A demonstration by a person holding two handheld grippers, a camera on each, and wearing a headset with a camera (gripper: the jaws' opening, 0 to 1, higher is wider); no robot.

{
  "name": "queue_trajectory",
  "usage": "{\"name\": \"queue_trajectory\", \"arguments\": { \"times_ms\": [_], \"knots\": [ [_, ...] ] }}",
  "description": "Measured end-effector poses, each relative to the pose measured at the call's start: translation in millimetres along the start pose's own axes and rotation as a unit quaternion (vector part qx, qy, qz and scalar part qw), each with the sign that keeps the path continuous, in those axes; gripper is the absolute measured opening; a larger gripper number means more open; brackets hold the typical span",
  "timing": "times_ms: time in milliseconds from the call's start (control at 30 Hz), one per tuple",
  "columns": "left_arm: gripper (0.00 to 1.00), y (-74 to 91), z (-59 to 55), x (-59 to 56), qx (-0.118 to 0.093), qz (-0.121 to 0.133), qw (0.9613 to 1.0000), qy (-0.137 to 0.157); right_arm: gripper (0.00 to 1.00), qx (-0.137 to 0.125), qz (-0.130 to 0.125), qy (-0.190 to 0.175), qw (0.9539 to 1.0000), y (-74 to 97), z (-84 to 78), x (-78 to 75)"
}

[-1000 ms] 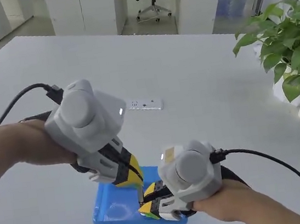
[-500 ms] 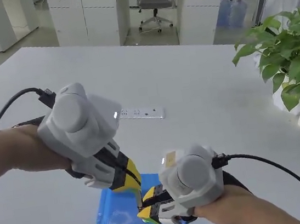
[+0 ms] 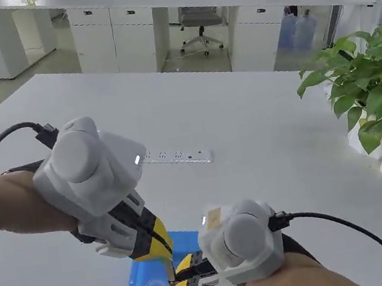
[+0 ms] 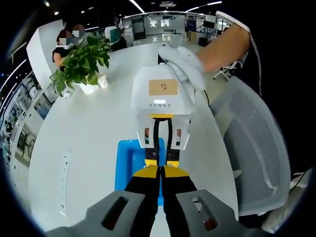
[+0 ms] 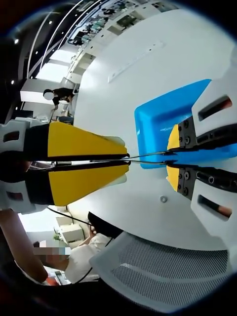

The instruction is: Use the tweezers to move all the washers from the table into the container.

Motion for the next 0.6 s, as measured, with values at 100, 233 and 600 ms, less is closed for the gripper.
{"name": "queue_trajectory", "arguments": {
  "times_ms": [100, 233, 600],
  "knots": [
    [0.03, 2.6, 0.2, -4.4, 0.001, 0.003, 1.0000, -0.002, 0.11, -0.002, 0.002, 0.005, 1.0000, -0.6, 2.9, 4.6],
    [0.03, 4.8, 0.4, -7.8, 0.001, 0.006, 1.0000, -0.002, 0.11, -0.002, 0.003, 0.008, 1.0000, -1.2, 5.3, 8.1],
    [0.03, 5.7, -5.7, -27.1, 0.006, 0.006, 1.0000, 0.003, 0.11, 0.001, 0.014, 0.015, 0.9998, -7.0, 4.4, 27.6]
  ]
}}
Point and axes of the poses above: the centre of the closed fingertips' face, and the gripper's own axes: y roughly backward along the fingers, x roughly to its left, z roughly out of its top, the point moved 1 cm from there along y, roughly backward along the fingers, and after that the axes turned 3 degrees about -y, right-handed, at the moved point
